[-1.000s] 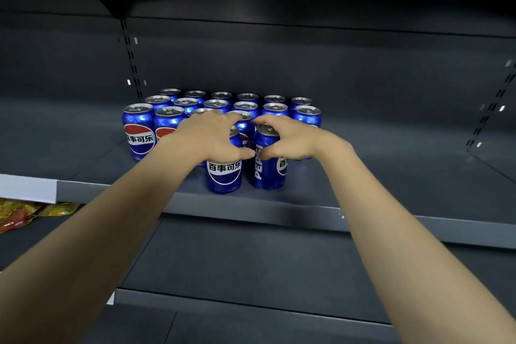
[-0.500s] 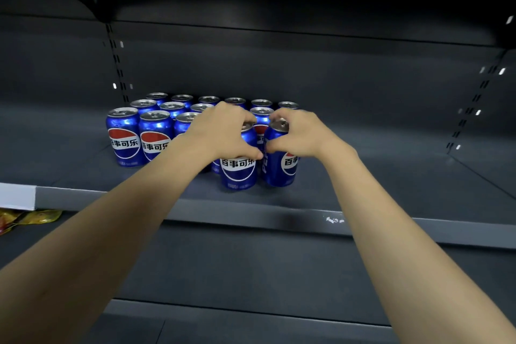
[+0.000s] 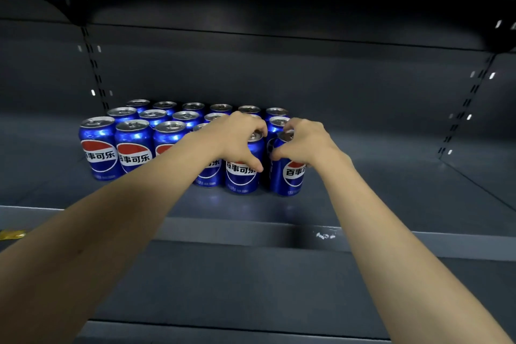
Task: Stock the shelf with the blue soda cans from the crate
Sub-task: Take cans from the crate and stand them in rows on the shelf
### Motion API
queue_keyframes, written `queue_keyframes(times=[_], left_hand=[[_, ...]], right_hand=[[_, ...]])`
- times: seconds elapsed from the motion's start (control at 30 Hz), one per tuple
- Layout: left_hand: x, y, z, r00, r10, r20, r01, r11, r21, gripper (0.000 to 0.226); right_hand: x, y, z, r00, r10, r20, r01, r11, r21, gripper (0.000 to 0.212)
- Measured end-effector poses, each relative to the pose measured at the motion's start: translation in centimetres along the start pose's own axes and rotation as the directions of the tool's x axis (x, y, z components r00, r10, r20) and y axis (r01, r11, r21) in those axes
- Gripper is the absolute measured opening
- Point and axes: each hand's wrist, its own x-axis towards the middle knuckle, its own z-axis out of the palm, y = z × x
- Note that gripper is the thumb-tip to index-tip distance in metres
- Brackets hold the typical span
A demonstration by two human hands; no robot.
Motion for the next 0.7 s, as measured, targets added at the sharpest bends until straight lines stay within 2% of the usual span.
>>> queue_keyframes(times=[0.17,0.43,0.63,0.7], left_hand=[[1.1,-0.4,0.5,1.0,0.009,-0.002,-0.009,1.0,0.002,0.069],[2.0,-0.3,1.5,0.997,-0.03,-0.071,0.036,0.995,0.097,0.069],[1.9,-0.4,1.2,0.996,-0.07,-0.058,0.079,0.981,0.177,0.07],[1.7,-0.5,1.4,0.995,-0.088,-0.046,0.096,0.977,0.189,0.072]], right_hand=[[0.5,-0.5,-0.1,1.0,0.003,-0.016,-0.003,1.0,-0.004,0.052],[0.8,-0.5,0.6,1.0,0.016,-0.018,-0.016,1.0,0.015,0.05],[0.9,-0.5,0.4,1.0,0.013,-0.009,-0.013,1.0,-0.014,0.05],[1.0,-0.5,0.5,1.0,0.011,-0.019,-0.012,0.999,-0.029,0.043]])
